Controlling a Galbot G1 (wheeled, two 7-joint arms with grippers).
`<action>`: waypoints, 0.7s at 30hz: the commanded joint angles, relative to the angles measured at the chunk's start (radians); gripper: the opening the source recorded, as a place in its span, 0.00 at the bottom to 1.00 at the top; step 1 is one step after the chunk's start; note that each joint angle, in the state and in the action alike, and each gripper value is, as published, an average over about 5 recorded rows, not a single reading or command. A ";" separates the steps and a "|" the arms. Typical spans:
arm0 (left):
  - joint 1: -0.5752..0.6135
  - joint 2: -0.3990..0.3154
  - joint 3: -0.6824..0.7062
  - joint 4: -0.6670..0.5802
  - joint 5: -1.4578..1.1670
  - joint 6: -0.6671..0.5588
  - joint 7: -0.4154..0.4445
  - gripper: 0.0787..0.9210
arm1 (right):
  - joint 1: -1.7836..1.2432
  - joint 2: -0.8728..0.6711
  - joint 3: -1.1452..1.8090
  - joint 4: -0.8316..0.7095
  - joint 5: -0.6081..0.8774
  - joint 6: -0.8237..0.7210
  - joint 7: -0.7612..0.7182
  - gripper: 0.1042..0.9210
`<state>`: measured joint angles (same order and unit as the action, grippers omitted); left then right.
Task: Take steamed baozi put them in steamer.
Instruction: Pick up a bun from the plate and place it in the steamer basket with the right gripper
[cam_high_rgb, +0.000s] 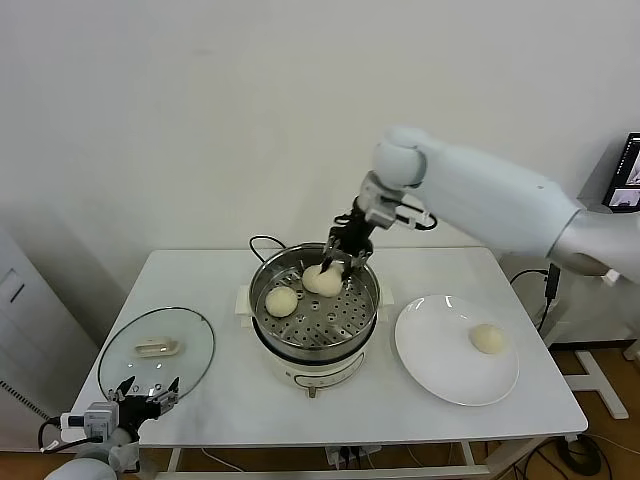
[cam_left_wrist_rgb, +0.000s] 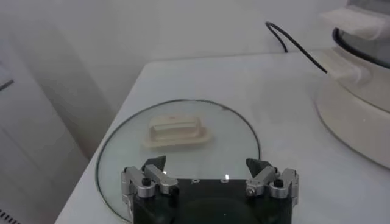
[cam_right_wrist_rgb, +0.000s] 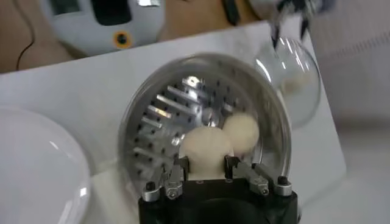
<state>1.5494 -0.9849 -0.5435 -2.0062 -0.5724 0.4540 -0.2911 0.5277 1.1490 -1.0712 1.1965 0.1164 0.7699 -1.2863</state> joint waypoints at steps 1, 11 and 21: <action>0.001 0.000 0.000 0.001 0.001 -0.001 0.000 0.88 | -0.070 0.083 0.009 0.039 -0.130 0.103 -0.009 0.35; 0.011 0.003 -0.004 0.003 0.000 -0.011 0.001 0.88 | -0.139 0.079 0.015 0.061 -0.218 0.103 -0.037 0.35; 0.011 0.001 -0.002 0.007 0.000 -0.013 0.002 0.88 | -0.196 0.070 0.038 0.078 -0.279 0.103 -0.036 0.37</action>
<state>1.5608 -0.9837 -0.5470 -1.9995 -0.5724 0.4401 -0.2900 0.3800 1.2087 -1.0435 1.2635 -0.0976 0.8240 -1.3176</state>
